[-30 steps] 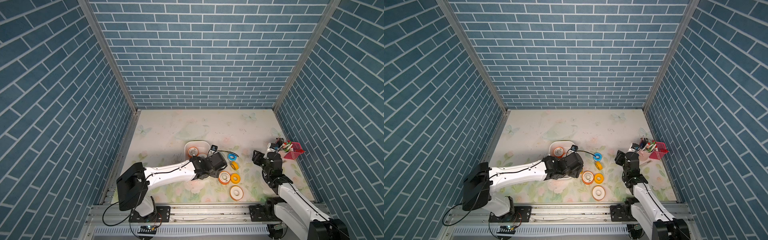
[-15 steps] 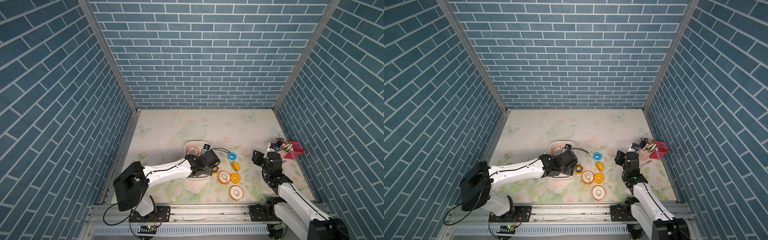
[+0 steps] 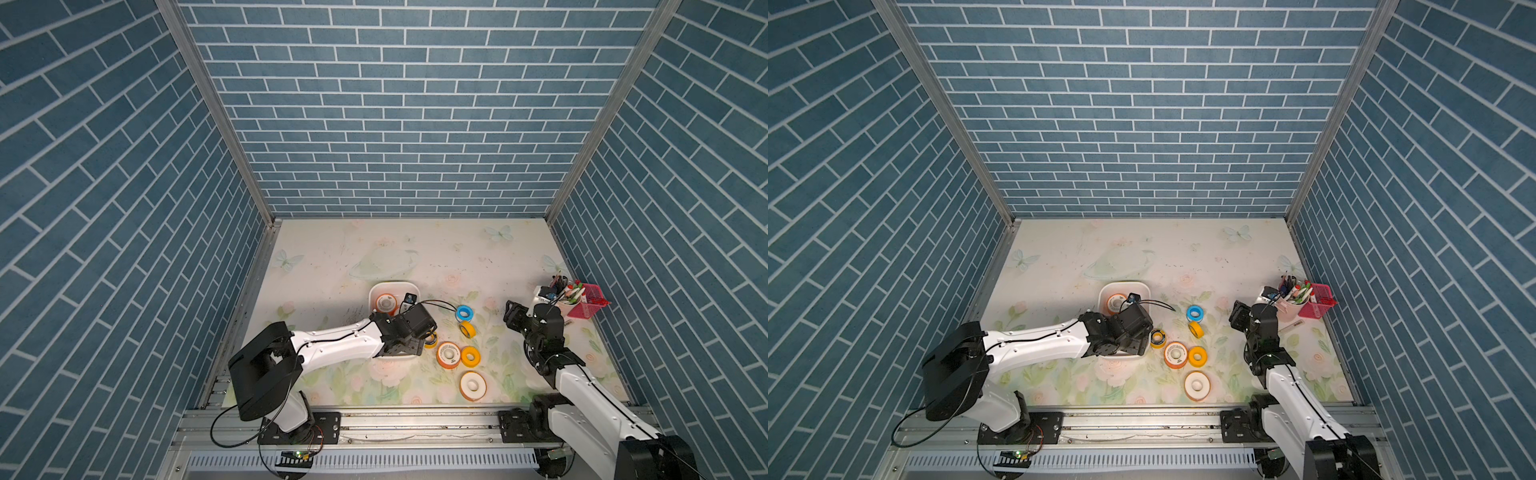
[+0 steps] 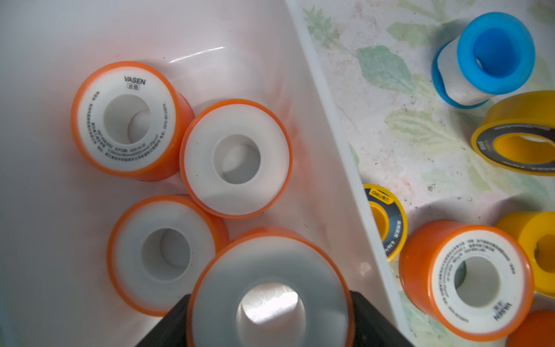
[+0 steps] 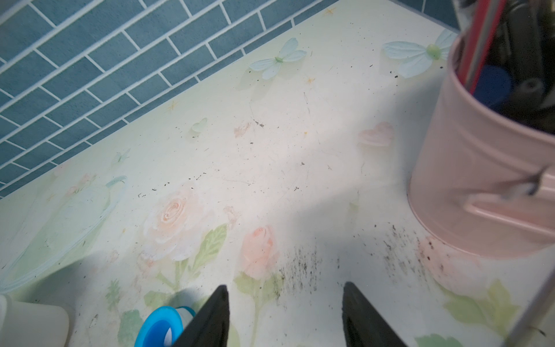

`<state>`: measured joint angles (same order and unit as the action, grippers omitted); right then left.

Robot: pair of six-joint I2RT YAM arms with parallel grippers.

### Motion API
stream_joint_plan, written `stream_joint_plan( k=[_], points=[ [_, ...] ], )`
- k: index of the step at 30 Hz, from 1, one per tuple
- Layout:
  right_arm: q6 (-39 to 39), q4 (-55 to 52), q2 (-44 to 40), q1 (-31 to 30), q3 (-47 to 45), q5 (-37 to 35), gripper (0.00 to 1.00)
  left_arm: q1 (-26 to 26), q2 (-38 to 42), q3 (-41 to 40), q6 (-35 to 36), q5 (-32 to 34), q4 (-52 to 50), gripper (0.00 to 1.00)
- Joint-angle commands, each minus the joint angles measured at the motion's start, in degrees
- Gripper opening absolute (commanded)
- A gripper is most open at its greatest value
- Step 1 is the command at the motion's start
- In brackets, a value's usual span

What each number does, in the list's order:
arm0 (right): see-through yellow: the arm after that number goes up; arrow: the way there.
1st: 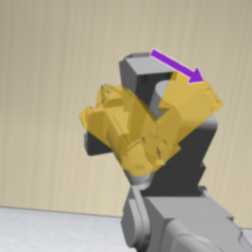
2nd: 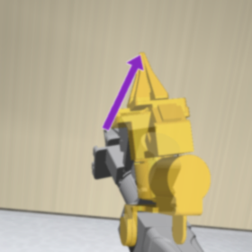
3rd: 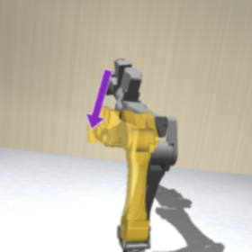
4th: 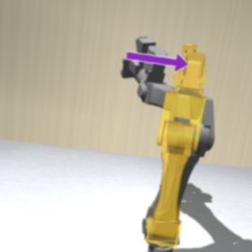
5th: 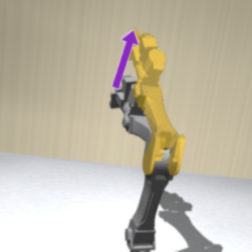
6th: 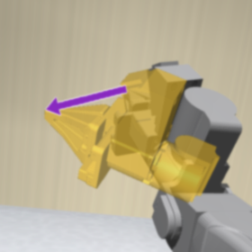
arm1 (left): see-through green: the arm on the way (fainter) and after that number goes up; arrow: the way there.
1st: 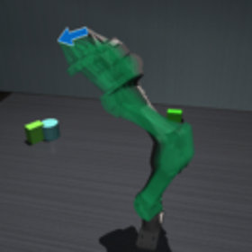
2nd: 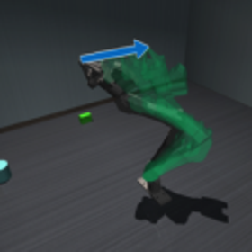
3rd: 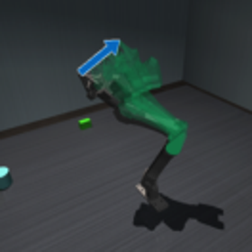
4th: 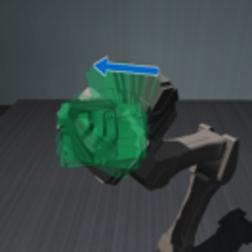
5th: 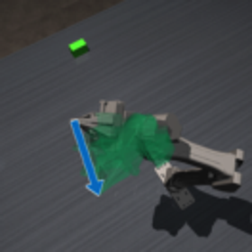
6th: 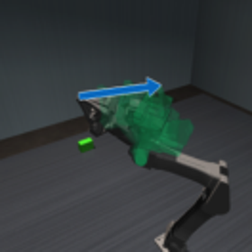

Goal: Put the sealing tape into the storage box
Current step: Place the sealing tape in the storage box.

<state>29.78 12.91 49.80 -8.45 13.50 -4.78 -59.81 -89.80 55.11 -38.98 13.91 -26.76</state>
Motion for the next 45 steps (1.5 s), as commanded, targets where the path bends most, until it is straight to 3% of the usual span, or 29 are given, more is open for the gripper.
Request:
stream_joint_plan(
  k=[1, 8, 13, 26, 28, 45],
  points=[
    [0.1, 1.2, 0.4, 0.3, 0.2, 0.4, 0.6, 0.3, -0.8, -0.3, 0.2, -0.4, 0.4, 0.87],
    [0.0, 1.2, 0.5, 0.2, 0.3, 0.3, 0.6, 0.3, 0.2, 0.3, 0.3, 0.2, -0.3, 0.89],
    [0.0, 1.1, 0.4, 0.2, 0.2, 0.4, 0.6, 0.4, 1.1, 0.5, 0.7, 0.2, 0.0, 0.85],
    [-0.1, 1.3, 0.3, 0.3, 0.1, 0.6, 0.6, 1.0, -0.9, -1.7, 2.1, -2.5, 3.1, 0.32],
    [-0.1, 1.2, 0.3, 0.3, 0.2, 0.5, 0.6, 1.5, -2.0, -1.8, 2.1, -2.3, 3.2, 0.28],
    [-0.2, 1.5, 1.1, 0.3, 0.3, 0.8, 0.6, 2.3, -4.9, -2.5, 2.1, -4.9, 5.5, 0.28]
  ],
)
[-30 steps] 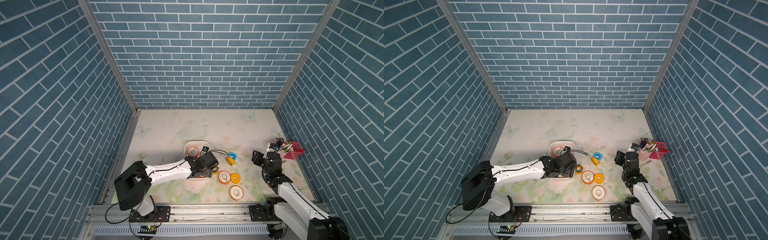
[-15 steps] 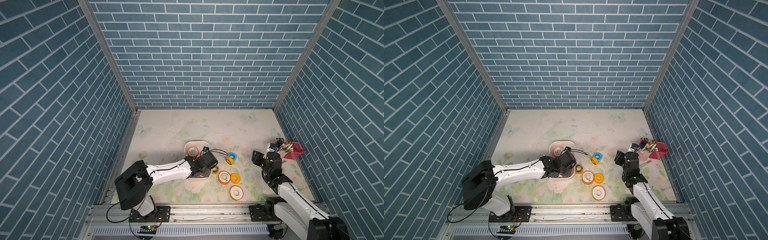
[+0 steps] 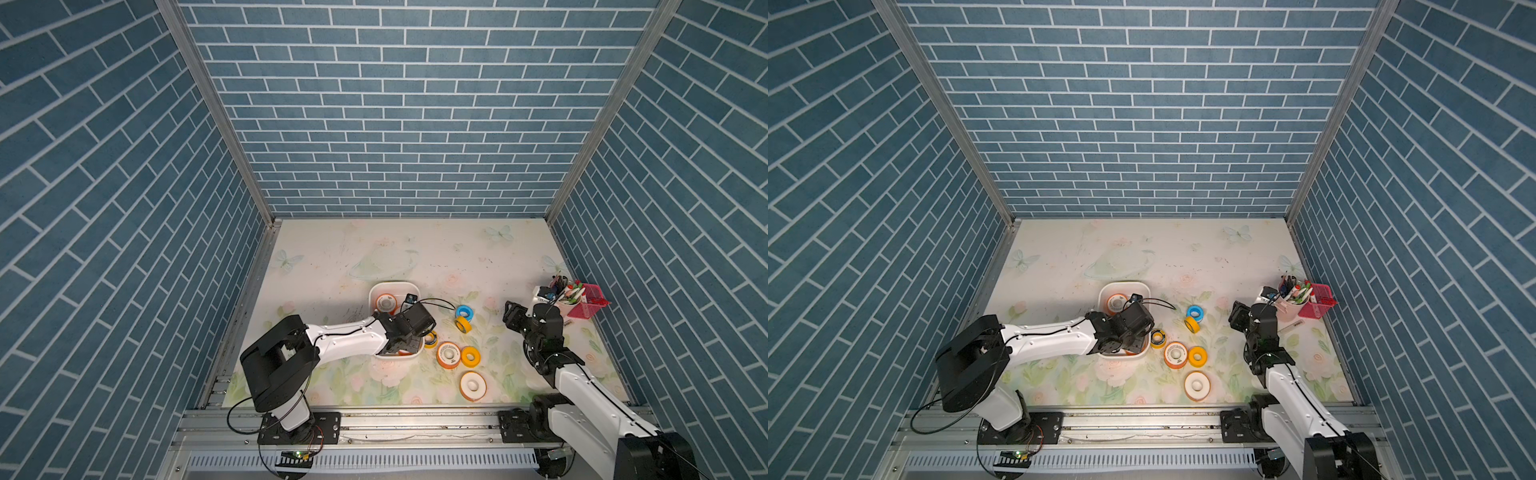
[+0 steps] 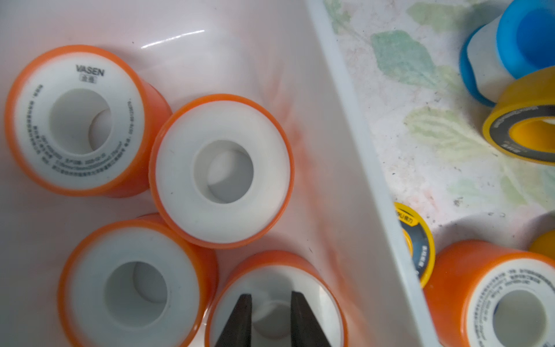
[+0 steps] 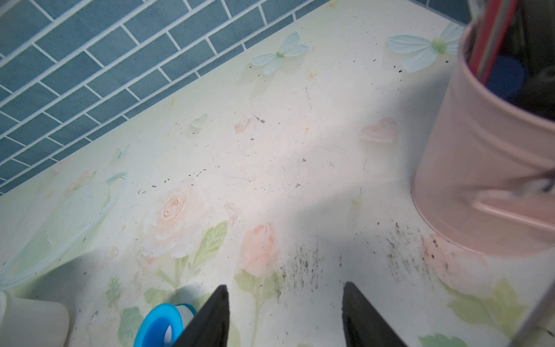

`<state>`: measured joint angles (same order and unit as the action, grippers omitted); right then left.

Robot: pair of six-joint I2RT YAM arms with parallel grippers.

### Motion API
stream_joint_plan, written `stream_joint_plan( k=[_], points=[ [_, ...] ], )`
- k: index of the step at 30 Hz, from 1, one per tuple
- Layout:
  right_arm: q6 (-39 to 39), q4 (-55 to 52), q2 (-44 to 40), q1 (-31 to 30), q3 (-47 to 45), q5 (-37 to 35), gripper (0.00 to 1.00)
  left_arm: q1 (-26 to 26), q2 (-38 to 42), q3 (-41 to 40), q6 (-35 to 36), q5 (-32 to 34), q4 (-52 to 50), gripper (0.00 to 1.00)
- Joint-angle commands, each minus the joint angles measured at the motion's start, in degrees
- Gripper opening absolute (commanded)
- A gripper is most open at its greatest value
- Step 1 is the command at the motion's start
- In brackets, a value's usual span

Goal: Put the sealing tape into the storage box
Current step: Place the sealing tape in the storage box.

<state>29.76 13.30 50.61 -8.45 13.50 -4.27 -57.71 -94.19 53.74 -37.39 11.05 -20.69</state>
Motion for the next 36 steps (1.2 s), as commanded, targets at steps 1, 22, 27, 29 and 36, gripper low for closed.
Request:
stream_joint_plan(
  k=[1, 22, 27, 29, 36],
  points=[
    [-0.2, 1.1, 0.4, 0.2, 0.4, 0.4, 0.6, 0.2, -0.2, -1.1, 0.6, -2.6, -0.6, 0.28],
    [-3.3, -11.5, 1.1, -4.4, 10.9, 6.9, 0.6, 5.2, 24.1, 3.1, 2.3, 9.7, -14.4, 0.71],
    [-5.0, -20.9, 3.4, -13.0, 18.3, 10.2, 0.6, 13.0, 35.1, 0.0, 4.5, 9.5, -16.7, 0.78],
    [-5.7, -24.6, 5.5, -16.9, 20.9, 11.6, 0.61, 14.8, 38.1, -0.3, 5.2, 9.9, -18.2, 0.8],
    [-8.5, -31.9, 13.6, -31.1, 25.3, 13.1, 0.66, 15.3, 45.8, -2.8, 6.8, 16.6, -19.4, 0.84]
  ],
)
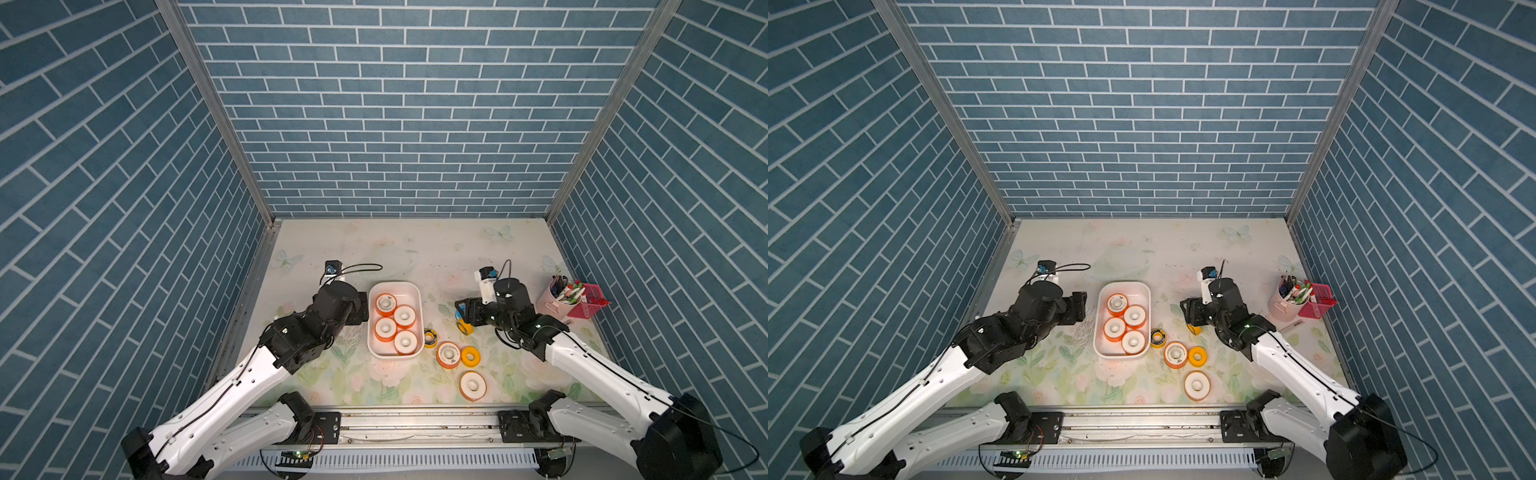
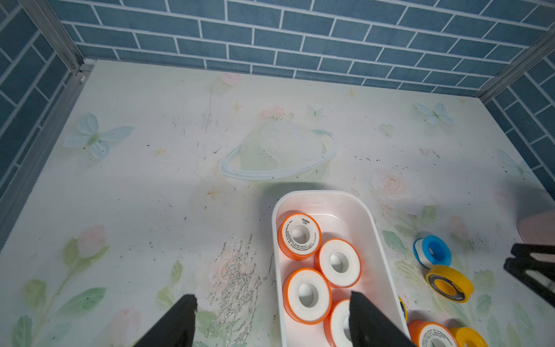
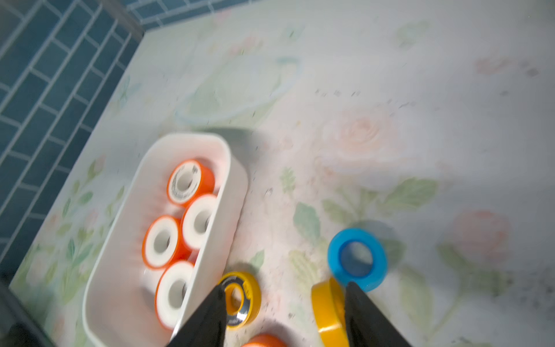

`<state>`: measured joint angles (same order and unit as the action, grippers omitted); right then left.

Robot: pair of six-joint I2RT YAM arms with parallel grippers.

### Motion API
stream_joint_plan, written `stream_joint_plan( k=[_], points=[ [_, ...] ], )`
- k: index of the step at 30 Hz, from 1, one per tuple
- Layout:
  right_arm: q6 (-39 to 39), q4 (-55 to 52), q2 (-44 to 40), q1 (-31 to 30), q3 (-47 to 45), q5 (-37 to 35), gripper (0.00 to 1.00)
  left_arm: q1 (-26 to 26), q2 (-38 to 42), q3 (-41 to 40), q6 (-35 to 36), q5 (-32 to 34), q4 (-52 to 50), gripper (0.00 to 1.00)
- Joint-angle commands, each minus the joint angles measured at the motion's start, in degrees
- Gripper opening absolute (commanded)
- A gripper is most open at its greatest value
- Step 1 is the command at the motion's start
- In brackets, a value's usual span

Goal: Put the sealing tape into the storage box
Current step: Place the sealing tape in the storage box, then pick up the sealing tape at the center of the board.

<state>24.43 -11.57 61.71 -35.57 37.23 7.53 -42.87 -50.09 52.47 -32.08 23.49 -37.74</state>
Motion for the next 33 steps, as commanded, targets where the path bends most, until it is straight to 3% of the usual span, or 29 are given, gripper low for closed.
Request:
stream_joint_plan(
  k=[1, 6, 12, 20, 33],
  points=[
    [-3.5, -7.6, 3.5, -5.9, 2.0, 0.3, 0.68, 0.4, 2.8, -2.2, 1.3, 5.3, -2.0, 0.84],
    [-5.5, -10.5, 8.8, -13.4, 4.6, -4.7, 0.74, 0.4, 5.9, -3.4, 1.7, 5.8, -0.7, 0.86],
    [-7.3, -12.0, 13.2, -16.7, 5.8, -7.0, 0.8, 0.4, 5.3, -4.1, 2.2, 5.2, 0.2, 0.88],
    [-7.5, -11.7, 15.6, -18.1, 4.4, -8.4, 0.86, 0.5, 4.9, -4.3, 2.3, 4.9, 0.6, 0.88],
    [-8.3, -11.1, 19.0, -18.2, 2.8, -9.9, 0.85, 0.5, 4.2, -4.5, 2.4, 4.9, 0.6, 0.89]
  ],
)
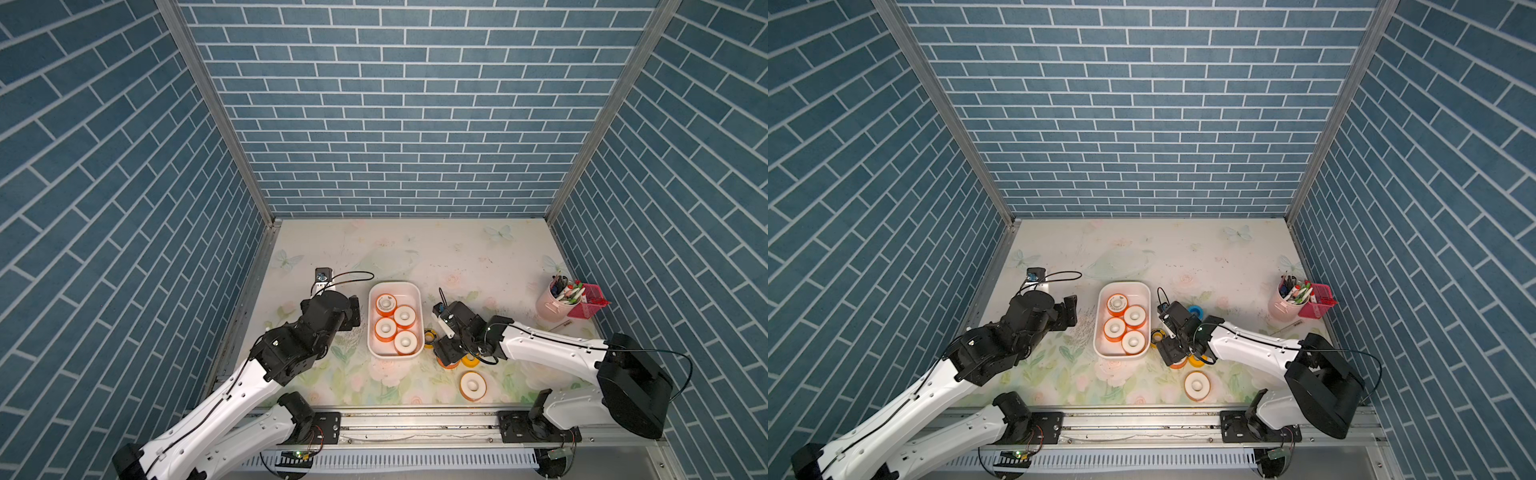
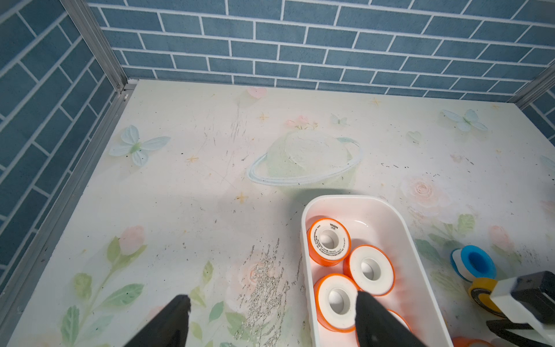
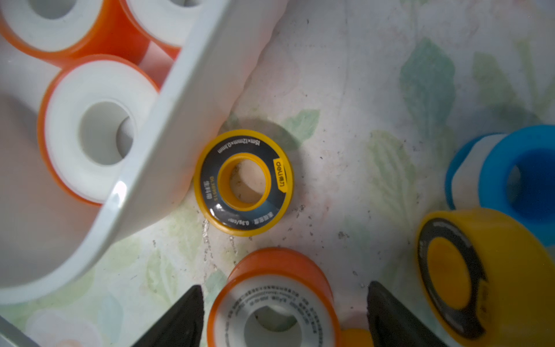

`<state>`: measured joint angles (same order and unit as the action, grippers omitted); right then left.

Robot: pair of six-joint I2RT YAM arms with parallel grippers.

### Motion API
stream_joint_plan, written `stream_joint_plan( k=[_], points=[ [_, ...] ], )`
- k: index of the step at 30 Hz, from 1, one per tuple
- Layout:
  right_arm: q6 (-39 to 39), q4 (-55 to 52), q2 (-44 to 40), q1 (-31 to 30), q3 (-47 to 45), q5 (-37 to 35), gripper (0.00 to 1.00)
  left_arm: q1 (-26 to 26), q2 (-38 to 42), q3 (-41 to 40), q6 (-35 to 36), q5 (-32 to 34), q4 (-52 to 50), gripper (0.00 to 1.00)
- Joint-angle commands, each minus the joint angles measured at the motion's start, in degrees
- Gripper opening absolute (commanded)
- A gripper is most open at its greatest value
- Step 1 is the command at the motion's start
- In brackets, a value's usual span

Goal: Put the sealing tape into the storage box
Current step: Pick up the sealing tape at the center of the board.

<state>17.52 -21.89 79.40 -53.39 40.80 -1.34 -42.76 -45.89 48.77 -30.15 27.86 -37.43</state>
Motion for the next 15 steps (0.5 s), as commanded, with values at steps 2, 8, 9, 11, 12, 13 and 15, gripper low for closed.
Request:
stream_joint_plan(
  k=[2, 8, 9, 11, 12, 13, 15],
  points=[
    [-1.4, -0.5, 1.9, -0.4, -1.0, -0.6, 0.84, 0.4, -0.3, -0.8, 0.4, 0.5, 0.3, 0.89],
    [-1.4, -0.3, 3.3, -0.4, -1.1, 0.1, 0.84, 0.6, -1.0, -0.8, 0.5, 0.5, 0.3, 0.89],
    [-1.4, -0.3, 3.5, -0.4, -1.1, 0.1, 0.83, 0.6, -1.0, -0.8, 0.5, 0.5, 0.4, 0.9],
    [-1.4, -0.3, 4.0, -0.5, -1.0, 0.5, 0.83, 0.7, -1.0, -0.9, 0.7, 0.3, 0.5, 0.9],
    [-1.4, -0.4, 4.2, -0.5, -1.0, 0.7, 0.83, 0.8, -1.0, -0.9, 0.6, 0.2, 0.5, 0.9],
    [-1.4, -0.5, 4.3, -0.6, -0.9, 0.7, 0.83, 0.8, -1.0, -0.9, 0.7, 0.2, 0.5, 0.9],
    [-1.4, -0.6, 4.2, -0.8, -1.0, 0.8, 0.83, 0.8, -1.1, -1.0, 0.7, -0.1, 0.6, 0.9]
  ],
)
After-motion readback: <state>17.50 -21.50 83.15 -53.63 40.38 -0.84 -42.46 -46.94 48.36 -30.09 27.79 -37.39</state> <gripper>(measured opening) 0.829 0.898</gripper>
